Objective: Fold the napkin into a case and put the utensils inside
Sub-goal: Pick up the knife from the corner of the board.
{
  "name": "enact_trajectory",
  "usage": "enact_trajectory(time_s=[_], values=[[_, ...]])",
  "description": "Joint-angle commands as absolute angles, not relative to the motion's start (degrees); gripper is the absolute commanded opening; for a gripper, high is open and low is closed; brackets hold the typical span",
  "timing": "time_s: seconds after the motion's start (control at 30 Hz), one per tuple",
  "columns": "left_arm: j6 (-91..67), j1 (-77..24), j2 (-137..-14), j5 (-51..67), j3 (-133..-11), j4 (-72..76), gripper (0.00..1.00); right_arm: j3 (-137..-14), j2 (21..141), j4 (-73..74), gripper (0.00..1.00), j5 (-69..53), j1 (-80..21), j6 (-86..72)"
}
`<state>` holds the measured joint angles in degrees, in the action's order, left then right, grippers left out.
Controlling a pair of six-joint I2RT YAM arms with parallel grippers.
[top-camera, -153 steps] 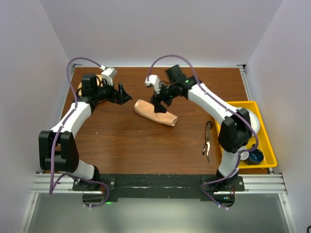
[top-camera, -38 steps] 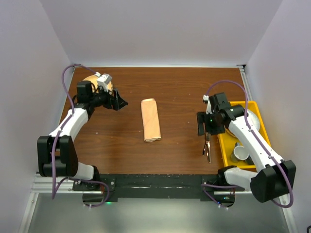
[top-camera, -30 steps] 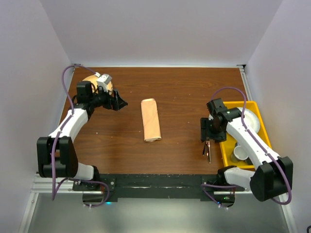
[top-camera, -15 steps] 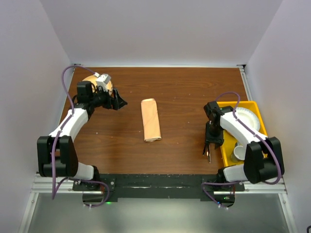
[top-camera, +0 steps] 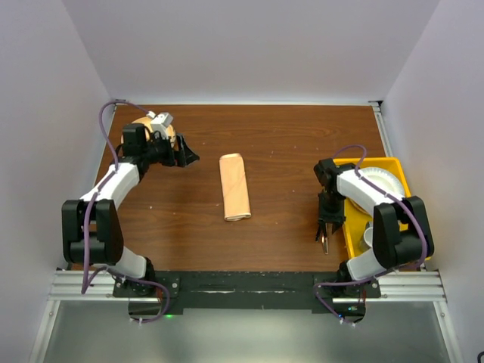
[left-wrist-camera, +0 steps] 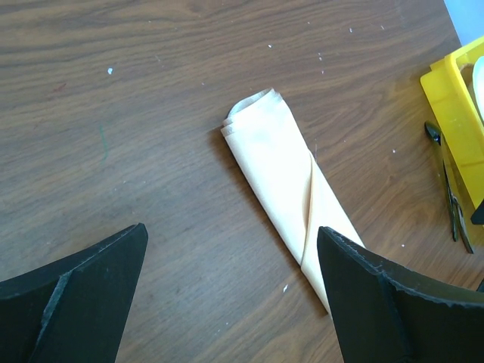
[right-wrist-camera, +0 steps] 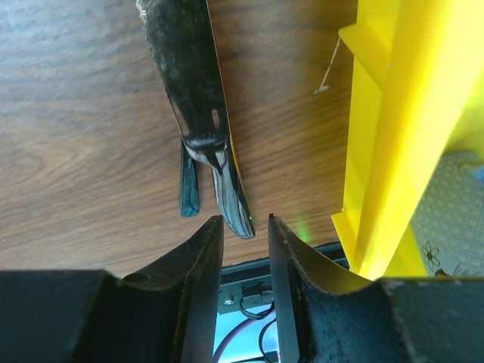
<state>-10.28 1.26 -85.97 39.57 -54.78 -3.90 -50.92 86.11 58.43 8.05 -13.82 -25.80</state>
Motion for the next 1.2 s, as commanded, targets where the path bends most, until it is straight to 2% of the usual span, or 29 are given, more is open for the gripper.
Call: enact_trajectory(time_s=[0.0, 0.8, 1.17], values=[[-11.6, 1.7, -87.4, 40.3, -57.8, -1.0, 1.0, -53.3, 86.8, 55.6, 0.33, 9.1, -13.6, -24.7], [-11.5, 2.0, -90.3, 41.1, -59.3, -1.0, 1.0, -52.4, 92.5, 50.5, 0.34, 9.1, -13.5, -22.2], [-11.9, 2.1, -90.8, 41.4, -59.2, -0.9, 1.0, -54.7, 94.4, 51.4, 0.15, 6.5, -13.5, -22.0]])
